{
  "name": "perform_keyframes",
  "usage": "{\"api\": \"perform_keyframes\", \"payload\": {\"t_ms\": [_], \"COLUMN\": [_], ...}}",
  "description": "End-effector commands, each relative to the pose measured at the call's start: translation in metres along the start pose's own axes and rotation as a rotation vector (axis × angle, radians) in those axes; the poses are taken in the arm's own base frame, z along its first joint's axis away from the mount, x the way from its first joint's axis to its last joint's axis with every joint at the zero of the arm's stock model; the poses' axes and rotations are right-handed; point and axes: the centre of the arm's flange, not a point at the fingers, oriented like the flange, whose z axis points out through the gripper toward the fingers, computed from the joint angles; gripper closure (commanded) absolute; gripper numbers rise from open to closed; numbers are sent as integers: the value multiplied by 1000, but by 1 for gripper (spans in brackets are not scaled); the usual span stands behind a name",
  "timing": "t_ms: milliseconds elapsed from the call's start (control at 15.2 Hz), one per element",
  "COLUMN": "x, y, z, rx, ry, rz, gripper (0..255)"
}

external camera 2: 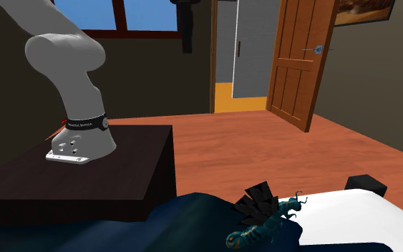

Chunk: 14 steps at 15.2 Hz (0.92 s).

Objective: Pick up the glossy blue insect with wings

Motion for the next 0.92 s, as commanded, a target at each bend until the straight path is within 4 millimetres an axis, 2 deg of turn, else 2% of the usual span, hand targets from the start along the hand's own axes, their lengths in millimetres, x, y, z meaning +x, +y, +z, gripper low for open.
{"api": "perform_keyframes", "payload": {"t_ms": [0, 858], "x": [7, 75], "y": [17, 122], "z": [16, 125], "rx": [-9, -57], "ry": [4, 19], "rz": [-11, -76], "gripper": [0, 0]}}
